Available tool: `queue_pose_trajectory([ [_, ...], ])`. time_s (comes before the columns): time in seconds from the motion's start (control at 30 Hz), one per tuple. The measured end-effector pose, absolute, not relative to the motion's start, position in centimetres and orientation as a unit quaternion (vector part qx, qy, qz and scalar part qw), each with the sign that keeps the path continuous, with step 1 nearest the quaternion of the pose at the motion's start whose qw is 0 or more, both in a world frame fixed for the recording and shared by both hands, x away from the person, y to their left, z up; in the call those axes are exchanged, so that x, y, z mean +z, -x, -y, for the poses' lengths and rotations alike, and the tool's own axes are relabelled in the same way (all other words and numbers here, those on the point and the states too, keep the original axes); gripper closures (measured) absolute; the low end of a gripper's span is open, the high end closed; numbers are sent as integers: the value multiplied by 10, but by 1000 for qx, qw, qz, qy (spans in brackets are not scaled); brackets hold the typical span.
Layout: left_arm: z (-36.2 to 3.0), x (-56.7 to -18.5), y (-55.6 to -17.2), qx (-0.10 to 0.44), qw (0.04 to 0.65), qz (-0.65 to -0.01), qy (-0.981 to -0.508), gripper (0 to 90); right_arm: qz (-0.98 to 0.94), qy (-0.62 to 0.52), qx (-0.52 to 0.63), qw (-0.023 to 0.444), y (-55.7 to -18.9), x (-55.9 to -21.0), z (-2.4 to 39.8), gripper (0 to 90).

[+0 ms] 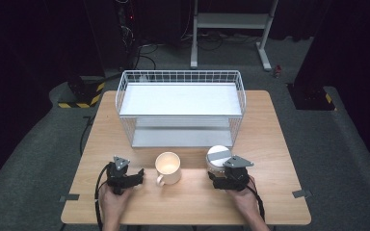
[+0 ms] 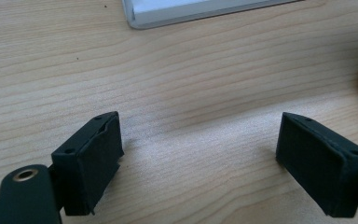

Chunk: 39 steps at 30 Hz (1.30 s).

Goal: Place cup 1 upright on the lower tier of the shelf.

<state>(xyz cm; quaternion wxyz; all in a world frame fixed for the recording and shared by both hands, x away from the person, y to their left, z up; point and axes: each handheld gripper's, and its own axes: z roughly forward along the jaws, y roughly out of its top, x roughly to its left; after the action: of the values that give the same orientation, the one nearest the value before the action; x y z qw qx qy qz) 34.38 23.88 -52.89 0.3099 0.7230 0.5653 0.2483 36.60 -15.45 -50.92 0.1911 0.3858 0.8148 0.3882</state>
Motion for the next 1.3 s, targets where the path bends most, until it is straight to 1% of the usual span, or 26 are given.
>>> queue_pose_trajectory([
  [0.27,-239,-529,-344,248,310,-565,-723,146,-820,-377,369,221,-371,-509,144,170],
  [0.57,-239,-529,-344,248,310,-565,-723,145,-812,-379,389,213,-372,-510,146,183],
  [0.7,-239,-529,-344,248,310,-565,-723,146,-812,-375,392,216,-372,-510,145,183],
  [0.97,-239,-529,-344,248,310,-566,-723,146,-809,-382,399,202,-374,-511,149,186],
  [1.3,-239,-529,-344,248,311,-566,-722,146,-806,-383,405,200,-376,-508,146,187],
])
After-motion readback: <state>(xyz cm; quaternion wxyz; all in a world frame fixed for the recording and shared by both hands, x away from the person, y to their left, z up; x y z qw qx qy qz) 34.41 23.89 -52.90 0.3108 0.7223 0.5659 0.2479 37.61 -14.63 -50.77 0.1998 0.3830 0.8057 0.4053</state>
